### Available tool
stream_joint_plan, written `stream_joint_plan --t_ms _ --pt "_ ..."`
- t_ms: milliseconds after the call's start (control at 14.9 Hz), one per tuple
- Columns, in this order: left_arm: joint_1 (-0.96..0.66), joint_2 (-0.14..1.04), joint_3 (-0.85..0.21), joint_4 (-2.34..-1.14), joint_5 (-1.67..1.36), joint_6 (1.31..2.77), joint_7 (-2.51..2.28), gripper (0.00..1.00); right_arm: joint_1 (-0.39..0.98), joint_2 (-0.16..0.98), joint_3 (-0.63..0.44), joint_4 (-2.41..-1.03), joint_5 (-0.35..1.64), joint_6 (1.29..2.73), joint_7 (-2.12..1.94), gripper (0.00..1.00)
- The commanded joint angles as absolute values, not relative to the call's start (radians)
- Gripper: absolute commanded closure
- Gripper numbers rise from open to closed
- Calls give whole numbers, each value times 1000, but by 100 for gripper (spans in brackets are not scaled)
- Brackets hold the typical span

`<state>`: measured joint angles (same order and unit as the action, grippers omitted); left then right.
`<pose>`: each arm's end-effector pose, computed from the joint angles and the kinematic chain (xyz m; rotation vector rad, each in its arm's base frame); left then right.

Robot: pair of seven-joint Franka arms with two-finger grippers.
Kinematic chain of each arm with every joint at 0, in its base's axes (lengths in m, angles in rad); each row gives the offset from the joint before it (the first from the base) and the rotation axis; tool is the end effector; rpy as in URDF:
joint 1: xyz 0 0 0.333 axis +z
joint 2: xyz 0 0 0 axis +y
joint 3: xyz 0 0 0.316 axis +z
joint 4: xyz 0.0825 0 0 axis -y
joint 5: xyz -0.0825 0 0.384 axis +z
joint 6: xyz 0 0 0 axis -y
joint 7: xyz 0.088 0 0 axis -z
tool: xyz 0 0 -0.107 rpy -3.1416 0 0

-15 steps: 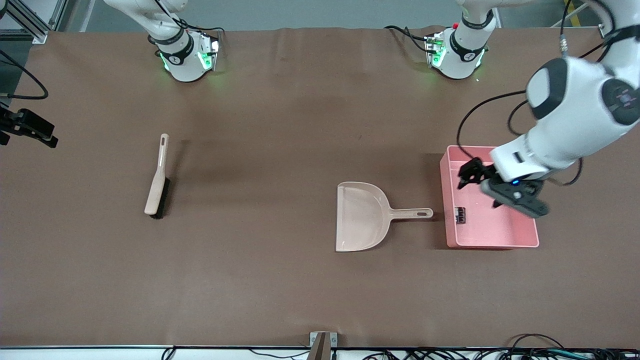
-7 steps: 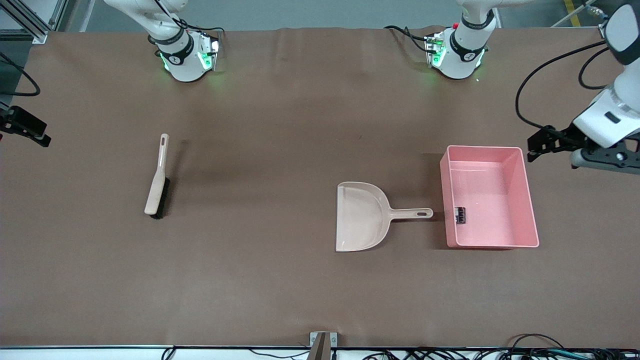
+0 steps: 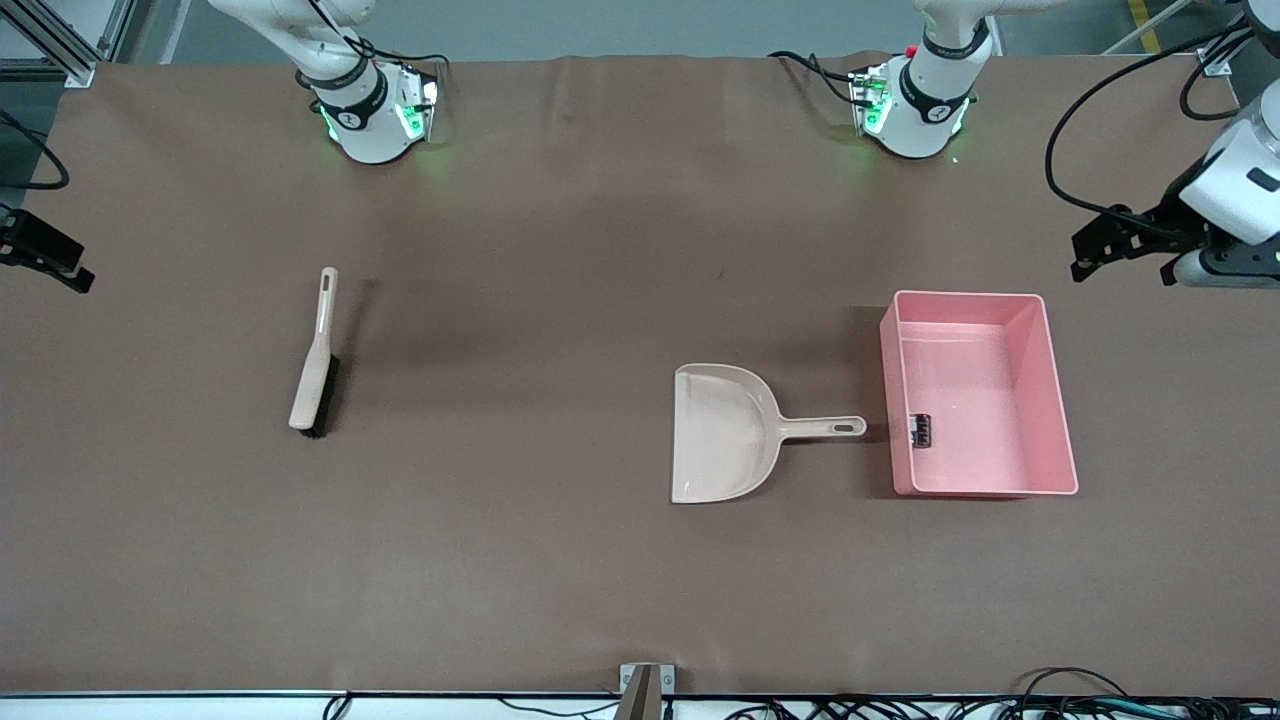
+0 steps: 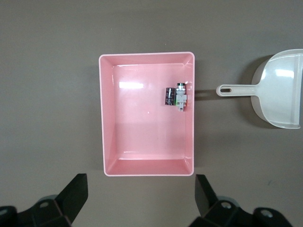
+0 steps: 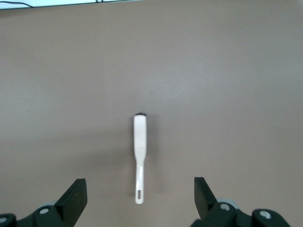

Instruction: Clean e-waste and dump in bin

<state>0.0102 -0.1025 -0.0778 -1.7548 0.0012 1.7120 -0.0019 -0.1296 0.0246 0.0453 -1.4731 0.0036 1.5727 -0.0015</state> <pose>0.5321 -0.0379 0.6050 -3.1314 0.1028 -0.0935 0.5610 -0.0474 0.6571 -3.1352 0.1298 -0.1180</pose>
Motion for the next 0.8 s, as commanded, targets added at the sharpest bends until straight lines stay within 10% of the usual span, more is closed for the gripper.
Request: stream_joint_plan --t_ms 0,737 --pt "-23 -140 -74 -1767 6 1697 -14 0 -185 20 54 -1473 77 1572 3 0" --pt "-28 -143 -84 -1724 3 1641 -5 0 -189 21 55 -1479 67 1569 -9 0"
